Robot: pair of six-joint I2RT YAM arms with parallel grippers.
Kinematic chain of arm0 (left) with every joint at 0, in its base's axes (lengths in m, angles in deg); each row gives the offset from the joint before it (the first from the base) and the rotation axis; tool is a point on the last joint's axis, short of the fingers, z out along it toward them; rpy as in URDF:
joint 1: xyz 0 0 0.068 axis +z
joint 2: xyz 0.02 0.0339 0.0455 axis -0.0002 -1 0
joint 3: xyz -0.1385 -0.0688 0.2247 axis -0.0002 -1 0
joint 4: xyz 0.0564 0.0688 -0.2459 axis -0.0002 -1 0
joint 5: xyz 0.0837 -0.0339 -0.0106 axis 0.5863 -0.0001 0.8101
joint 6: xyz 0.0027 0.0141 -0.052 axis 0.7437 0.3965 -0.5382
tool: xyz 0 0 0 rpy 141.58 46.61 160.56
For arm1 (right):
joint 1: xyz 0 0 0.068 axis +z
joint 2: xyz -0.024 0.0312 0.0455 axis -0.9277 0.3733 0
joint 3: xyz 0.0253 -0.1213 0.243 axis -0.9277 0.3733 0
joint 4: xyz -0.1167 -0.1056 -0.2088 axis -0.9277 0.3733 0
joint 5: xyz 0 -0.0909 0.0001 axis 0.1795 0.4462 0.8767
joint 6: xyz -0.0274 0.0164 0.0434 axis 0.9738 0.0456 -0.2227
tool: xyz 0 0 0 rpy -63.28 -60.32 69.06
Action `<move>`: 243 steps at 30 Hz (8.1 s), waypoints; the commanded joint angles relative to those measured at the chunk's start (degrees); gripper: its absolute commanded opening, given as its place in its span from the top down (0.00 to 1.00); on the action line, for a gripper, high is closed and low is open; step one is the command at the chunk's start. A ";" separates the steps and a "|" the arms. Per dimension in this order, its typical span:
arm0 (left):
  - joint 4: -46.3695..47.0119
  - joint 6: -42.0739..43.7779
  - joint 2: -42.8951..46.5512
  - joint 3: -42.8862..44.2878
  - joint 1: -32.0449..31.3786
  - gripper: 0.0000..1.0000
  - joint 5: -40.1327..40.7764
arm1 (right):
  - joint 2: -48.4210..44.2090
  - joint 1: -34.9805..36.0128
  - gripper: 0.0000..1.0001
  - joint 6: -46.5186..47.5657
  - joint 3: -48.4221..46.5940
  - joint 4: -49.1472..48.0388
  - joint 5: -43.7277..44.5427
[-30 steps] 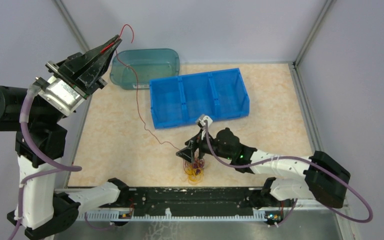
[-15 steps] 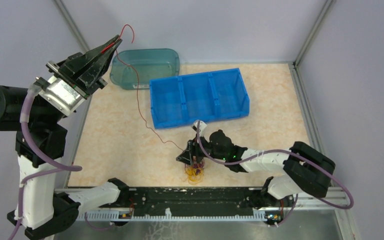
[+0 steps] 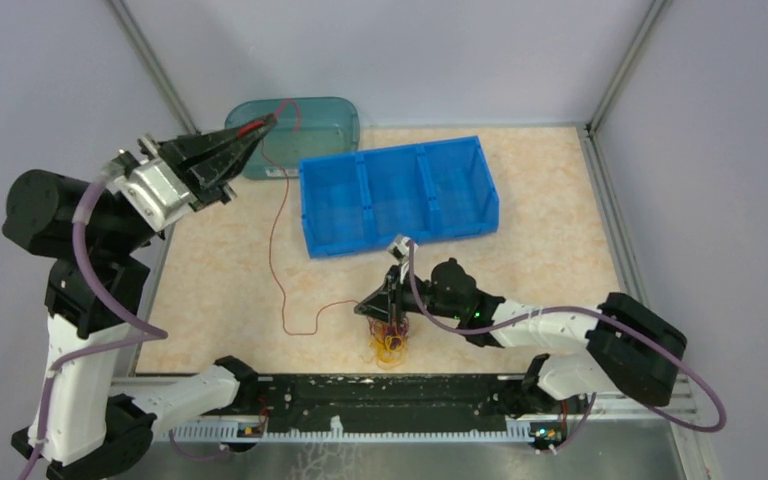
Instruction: Untangle the cables
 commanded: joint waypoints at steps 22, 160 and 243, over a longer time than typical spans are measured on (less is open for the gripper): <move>-16.37 -21.75 9.45 -37.13 -0.21 0.85 -19.84 | -14.12 -0.34 1.00 9.45 -12.69 0.93 8.15; -7.30 5.99 -0.05 8.75 -0.27 1.00 -3.34 | 16.91 6.73 0.77 10.89 -2.49 -16.45 18.08; 17.21 37.57 -18.61 -17.99 5.64 1.00 16.03 | -11.07 6.99 0.61 12.64 9.54 -6.11 37.02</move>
